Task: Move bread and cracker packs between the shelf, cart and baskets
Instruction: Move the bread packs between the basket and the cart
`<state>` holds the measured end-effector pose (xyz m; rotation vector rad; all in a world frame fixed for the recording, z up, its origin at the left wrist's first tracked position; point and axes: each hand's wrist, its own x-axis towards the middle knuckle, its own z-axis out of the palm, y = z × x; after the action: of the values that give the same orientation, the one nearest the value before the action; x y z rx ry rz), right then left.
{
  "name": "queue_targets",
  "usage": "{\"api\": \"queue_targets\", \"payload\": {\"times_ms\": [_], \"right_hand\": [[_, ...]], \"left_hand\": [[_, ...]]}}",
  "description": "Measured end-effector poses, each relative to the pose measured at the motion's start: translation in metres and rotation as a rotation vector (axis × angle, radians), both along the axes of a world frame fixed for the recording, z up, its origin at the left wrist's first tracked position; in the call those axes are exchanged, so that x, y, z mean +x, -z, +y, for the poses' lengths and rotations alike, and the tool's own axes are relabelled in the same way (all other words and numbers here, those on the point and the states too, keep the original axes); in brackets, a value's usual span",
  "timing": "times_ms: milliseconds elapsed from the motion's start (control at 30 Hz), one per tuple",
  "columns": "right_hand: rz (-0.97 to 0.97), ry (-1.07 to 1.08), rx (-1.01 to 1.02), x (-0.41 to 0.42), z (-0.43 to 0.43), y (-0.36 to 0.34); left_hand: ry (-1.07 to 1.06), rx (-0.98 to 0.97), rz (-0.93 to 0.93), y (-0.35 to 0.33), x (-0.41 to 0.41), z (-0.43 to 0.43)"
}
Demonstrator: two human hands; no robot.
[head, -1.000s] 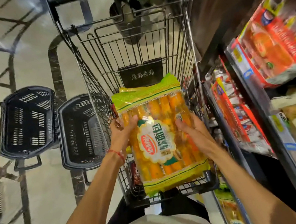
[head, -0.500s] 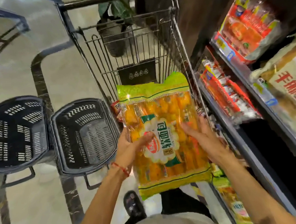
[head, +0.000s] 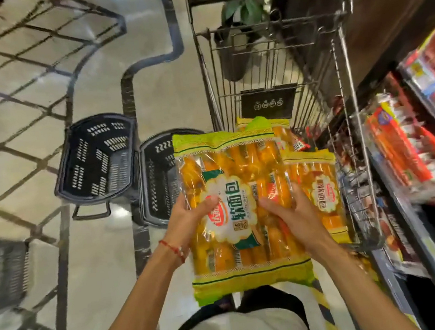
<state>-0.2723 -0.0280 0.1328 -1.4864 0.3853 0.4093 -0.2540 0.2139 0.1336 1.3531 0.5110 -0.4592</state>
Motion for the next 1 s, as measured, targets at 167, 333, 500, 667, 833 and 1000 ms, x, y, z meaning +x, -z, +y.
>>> {"api": "queue_targets", "payload": {"times_ms": [167,333,500,667,833,1000], "right_hand": [[-0.001,-0.064,-0.023,0.026,0.052,0.02],[0.04,-0.114,-0.042,0.057,0.114,0.034],[0.146,-0.11,-0.146,0.103,0.18,0.071],[0.216,-0.077,-0.181,0.153,0.239,0.109],[0.229,-0.042,-0.301,0.198,0.27,0.168],[0.224,-0.125,-0.306,0.239,0.277,0.248]], "left_hand": [[-0.238,0.141,0.013,0.013,-0.007,0.047],[-0.243,0.158,0.013,0.038,0.009,0.107],[-0.083,0.142,0.078,0.084,0.068,0.18],[-0.021,0.213,0.114,0.138,0.135,0.232],[-0.056,0.244,0.172,0.194,0.185,0.249],[-0.032,0.317,0.153,0.279,0.213,0.248]]}}
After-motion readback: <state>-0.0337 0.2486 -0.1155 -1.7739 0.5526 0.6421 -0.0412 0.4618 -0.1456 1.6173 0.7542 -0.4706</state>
